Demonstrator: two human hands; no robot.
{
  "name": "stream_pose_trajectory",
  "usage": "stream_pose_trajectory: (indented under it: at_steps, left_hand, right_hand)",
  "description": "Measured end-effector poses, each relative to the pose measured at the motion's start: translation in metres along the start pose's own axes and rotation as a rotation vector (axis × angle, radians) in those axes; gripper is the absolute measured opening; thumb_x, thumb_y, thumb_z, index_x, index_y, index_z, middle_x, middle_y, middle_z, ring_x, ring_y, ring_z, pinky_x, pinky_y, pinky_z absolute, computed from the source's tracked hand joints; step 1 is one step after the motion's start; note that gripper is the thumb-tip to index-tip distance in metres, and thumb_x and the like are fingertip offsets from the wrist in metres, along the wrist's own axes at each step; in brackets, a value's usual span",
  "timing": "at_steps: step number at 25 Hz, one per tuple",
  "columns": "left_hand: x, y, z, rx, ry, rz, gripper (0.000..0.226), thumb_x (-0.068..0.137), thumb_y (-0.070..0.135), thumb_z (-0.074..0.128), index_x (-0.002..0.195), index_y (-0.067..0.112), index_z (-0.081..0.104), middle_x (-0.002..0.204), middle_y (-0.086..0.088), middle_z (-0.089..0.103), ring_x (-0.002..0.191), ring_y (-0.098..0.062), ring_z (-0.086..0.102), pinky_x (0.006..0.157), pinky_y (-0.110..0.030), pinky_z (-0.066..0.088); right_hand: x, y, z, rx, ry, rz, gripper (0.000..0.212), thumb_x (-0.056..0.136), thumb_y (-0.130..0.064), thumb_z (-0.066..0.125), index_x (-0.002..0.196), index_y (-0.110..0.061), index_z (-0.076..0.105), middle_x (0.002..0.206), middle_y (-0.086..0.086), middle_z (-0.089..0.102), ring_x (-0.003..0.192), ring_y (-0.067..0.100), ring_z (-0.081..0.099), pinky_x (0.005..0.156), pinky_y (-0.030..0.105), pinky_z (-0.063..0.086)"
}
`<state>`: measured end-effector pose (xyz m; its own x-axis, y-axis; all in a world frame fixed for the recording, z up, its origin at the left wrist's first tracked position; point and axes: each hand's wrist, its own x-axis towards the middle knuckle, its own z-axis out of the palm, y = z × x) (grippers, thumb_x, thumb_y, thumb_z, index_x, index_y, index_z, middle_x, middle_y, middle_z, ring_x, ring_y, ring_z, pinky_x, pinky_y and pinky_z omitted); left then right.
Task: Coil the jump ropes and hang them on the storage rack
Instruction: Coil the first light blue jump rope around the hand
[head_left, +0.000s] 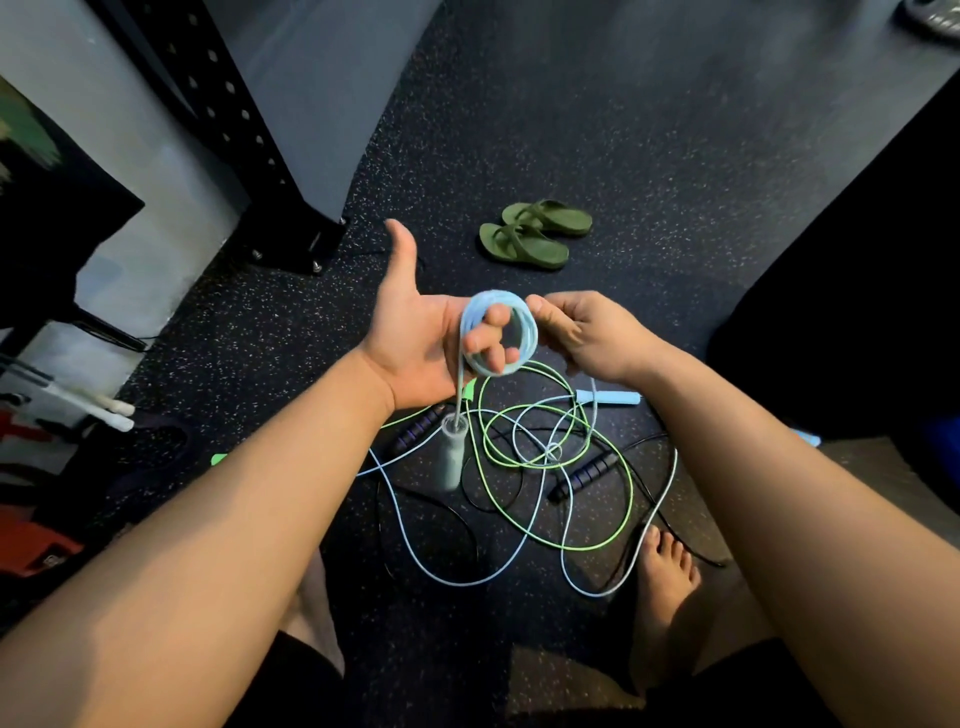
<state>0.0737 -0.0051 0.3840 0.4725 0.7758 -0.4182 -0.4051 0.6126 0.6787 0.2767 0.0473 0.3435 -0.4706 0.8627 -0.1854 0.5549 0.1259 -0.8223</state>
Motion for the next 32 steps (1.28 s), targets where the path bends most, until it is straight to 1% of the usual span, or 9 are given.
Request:
stream_pose_trajectory:
  at_steps: [4,6,10,12,16,20,23,27,32]
  left_hand:
    - [0.0,0.007,-0.01,-0.348,0.081,0.267,0.112,0.071,0.101,0.023,0.086,0.0,0.068,0.07,-0.007,0.065,0.076,-0.024,0.063,0.086,-0.033,0.056]
    - [-0.001,0.012,-0.018,-0.445,0.109,0.39,0.113,0.074,0.098,0.027,0.107,-0.003,0.063,0.088,-0.012,0.071,0.095,-0.032,0.07,0.1,-0.038,0.053]
    - [-0.004,0.019,-0.027,-0.5,0.129,0.491,0.114,0.074,0.098,0.031,0.126,-0.002,0.05,0.12,-0.022,0.066,0.129,-0.041,0.059,0.11,-0.045,0.047]
    - [-0.003,0.019,-0.026,-0.513,0.177,0.517,0.113,0.075,0.096,0.034,0.126,-0.003,0.049,0.124,-0.025,0.063,0.129,-0.04,0.059,0.108,-0.05,0.049]
    - [-0.002,0.017,-0.014,-0.438,0.347,0.569,0.102,0.084,0.09,0.029,0.112,-0.005,0.055,0.103,-0.021,0.064,0.094,-0.035,0.073,0.109,-0.057,0.047]
    - [0.009,0.007,-0.009,-0.031,0.436,0.344,0.119,0.085,0.089,0.006,0.136,-0.009,0.048,0.11,-0.02,0.072,0.113,-0.033,0.07,0.109,-0.045,0.045]
    - [0.017,-0.008,-0.009,0.408,0.33,0.075,0.124,0.08,0.089,-0.01,0.128,0.0,0.062,0.127,-0.02,0.07,0.126,-0.029,0.062,0.114,-0.042,0.038]
    - [0.015,-0.017,-0.005,0.602,0.095,-0.092,0.132,0.079,0.084,-0.021,0.115,-0.004,0.071,0.096,-0.027,0.073,0.103,-0.042,0.068,0.097,-0.037,0.046]
    - [0.009,-0.012,0.001,0.5,-0.031,-0.166,0.126,0.07,0.092,-0.018,0.086,-0.003,0.063,0.063,-0.013,0.066,0.075,-0.037,0.07,0.09,-0.039,0.046]
  right_hand:
    - [-0.003,0.009,0.008,-0.077,-0.2,0.115,0.045,0.105,-0.048,0.037,0.079,-0.017,0.057,0.058,0.004,0.061,0.056,0.019,0.055,0.065,0.034,0.045]
    - [-0.007,0.007,0.014,-0.086,-0.318,0.158,0.04,0.107,-0.043,0.037,0.087,-0.018,0.062,0.064,0.01,0.065,0.062,0.019,0.058,0.067,0.033,0.046]
    - [-0.011,-0.004,0.023,-0.076,-0.463,0.169,0.038,0.108,-0.036,0.038,0.103,-0.011,0.066,0.066,0.014,0.061,0.066,0.024,0.055,0.07,0.037,0.047]
    - [-0.013,-0.012,0.025,-0.055,-0.512,0.154,0.041,0.108,-0.037,0.038,0.107,-0.009,0.068,0.064,0.007,0.048,0.062,0.02,0.05,0.068,0.041,0.056]
    - [-0.016,-0.03,0.023,0.02,-0.483,0.054,0.043,0.107,-0.041,0.04,0.101,-0.015,0.073,0.065,0.0,0.031,0.052,0.008,0.037,0.052,0.033,0.055]
    - [-0.02,-0.042,0.014,0.031,-0.377,-0.099,0.039,0.107,-0.029,0.042,0.098,-0.013,0.076,0.058,-0.003,0.036,0.046,0.004,0.033,0.046,0.014,0.031]
    - [-0.021,-0.045,0.007,-0.125,-0.211,-0.219,0.039,0.104,-0.037,0.051,0.083,-0.015,0.076,0.052,-0.01,0.048,0.046,0.004,0.039,0.049,0.018,0.032]
    - [-0.016,-0.035,-0.007,-0.136,0.032,-0.26,0.043,0.091,-0.047,0.067,0.068,-0.011,0.067,0.052,-0.005,0.05,0.048,0.005,0.038,0.049,0.023,0.031]
    - [-0.01,-0.018,-0.008,-0.103,0.136,-0.214,0.045,0.082,-0.054,0.074,0.069,-0.012,0.062,0.054,-0.008,0.045,0.052,0.005,0.035,0.052,0.03,0.032]
